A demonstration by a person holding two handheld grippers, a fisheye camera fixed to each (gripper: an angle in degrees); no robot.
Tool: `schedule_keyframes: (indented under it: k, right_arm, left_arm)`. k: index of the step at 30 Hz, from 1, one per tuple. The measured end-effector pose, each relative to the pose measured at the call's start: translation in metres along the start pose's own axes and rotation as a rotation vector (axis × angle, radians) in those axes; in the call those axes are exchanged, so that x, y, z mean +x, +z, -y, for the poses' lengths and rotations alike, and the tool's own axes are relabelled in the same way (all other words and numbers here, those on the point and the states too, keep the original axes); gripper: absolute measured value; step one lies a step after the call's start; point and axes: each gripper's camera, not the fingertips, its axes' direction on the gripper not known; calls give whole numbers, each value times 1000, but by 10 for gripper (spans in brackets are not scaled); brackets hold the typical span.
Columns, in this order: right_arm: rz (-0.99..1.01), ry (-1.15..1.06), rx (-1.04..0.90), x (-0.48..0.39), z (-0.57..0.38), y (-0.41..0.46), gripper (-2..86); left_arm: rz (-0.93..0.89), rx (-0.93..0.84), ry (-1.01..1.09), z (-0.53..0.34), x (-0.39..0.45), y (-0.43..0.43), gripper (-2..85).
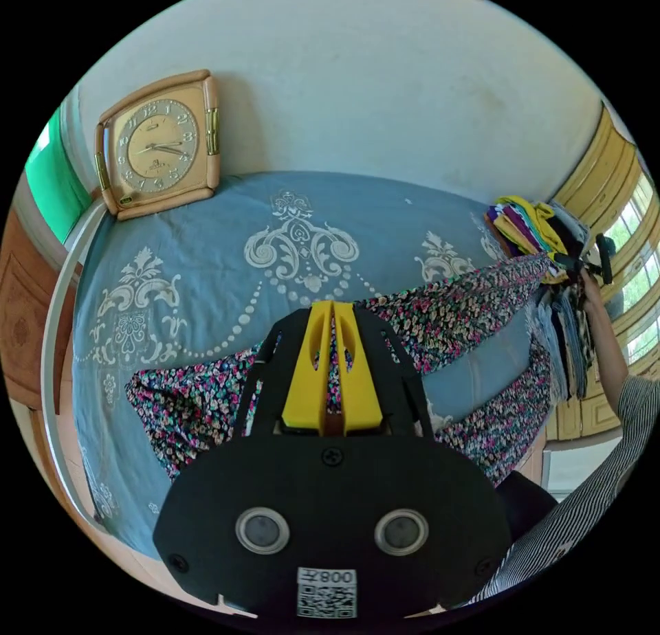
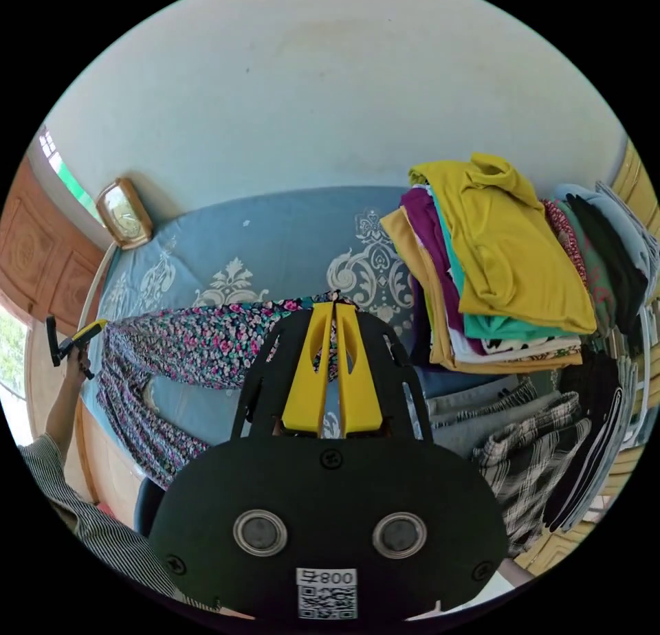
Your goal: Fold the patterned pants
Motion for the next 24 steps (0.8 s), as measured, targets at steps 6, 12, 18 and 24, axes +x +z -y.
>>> schedule_keyframes:
  k: [6,12,18,24]
  right_arm:
    - [-132,87,-163,15,35,71,60]
    - [120,-153,-103,-25,-7,72,57]
    - [395,-573,-307,-154,-114,106,29]
    - [582,-850,-467,-253,-189,125,39]
  left_arm:
    - [-18,-8,-73,-9,-19,21,58]
    - [76,-44,-202,-112,-63,-22,72]
    - [156,-118,-577,-228,-109,-39,86]
    - [114,-194,-745,-255,-131,-4,70]
